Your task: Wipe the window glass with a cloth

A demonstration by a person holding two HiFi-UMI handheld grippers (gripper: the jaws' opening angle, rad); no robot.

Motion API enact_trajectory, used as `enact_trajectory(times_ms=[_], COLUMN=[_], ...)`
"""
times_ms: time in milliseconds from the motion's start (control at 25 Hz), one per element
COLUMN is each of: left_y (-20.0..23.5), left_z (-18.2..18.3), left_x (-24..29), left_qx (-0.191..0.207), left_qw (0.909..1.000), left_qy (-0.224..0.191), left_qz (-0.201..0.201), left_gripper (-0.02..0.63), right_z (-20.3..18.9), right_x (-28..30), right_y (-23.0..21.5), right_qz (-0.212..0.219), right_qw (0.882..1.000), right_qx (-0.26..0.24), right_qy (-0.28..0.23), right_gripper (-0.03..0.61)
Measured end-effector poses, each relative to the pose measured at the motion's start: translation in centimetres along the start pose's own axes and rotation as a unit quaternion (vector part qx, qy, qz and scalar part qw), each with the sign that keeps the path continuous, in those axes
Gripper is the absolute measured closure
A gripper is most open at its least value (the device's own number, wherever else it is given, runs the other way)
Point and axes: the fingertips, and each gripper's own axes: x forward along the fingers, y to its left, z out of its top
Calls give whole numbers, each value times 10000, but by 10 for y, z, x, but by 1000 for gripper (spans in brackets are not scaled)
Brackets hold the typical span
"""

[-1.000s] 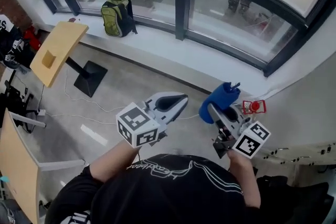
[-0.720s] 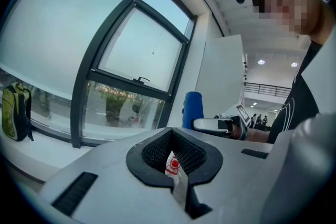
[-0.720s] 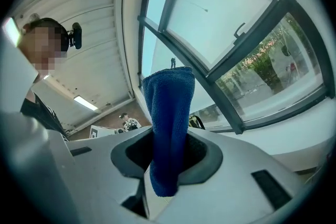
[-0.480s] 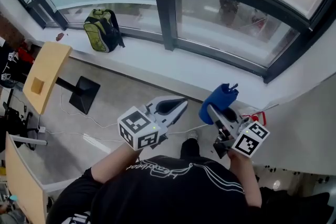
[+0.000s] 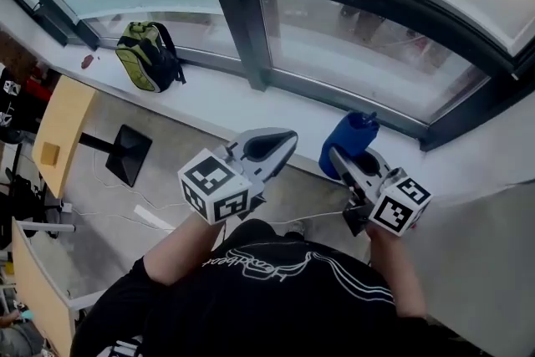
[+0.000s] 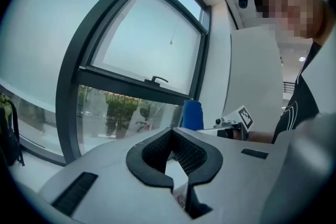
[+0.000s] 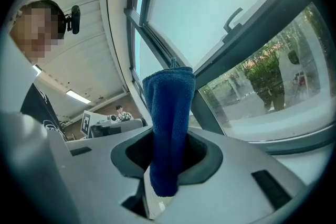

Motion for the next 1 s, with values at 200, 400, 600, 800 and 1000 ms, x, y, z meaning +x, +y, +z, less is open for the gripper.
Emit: enact_trajectory(times_ms=[200,400,600,800,1000], left_y=[31,66,117,185,251], left_z=[2,1,0,-3,-8], left_x=[15,22,41,50,54], left_qx=[-77,-201,-336,-418,-274], left_qw=[9998,9995,9990,9980,9982], left_qy=[-24,-38,-56,-101,-72], left_qz=[192,258,278,461,520], left_gripper=[609,609,609,609,609], right_z=[11,11,15,13,13], right_x=[30,61,98,157,216], right_y=[-24,-36,-63,-99,-134], right_qz=[68,100,-15,-113,-265], right_qw=[10000,9997,9993,9985,9974], right_qx=[-8,-53,-150,-222,-458], right_qy=[48,213,329,480,492], right_gripper=[486,486,486,486,486])
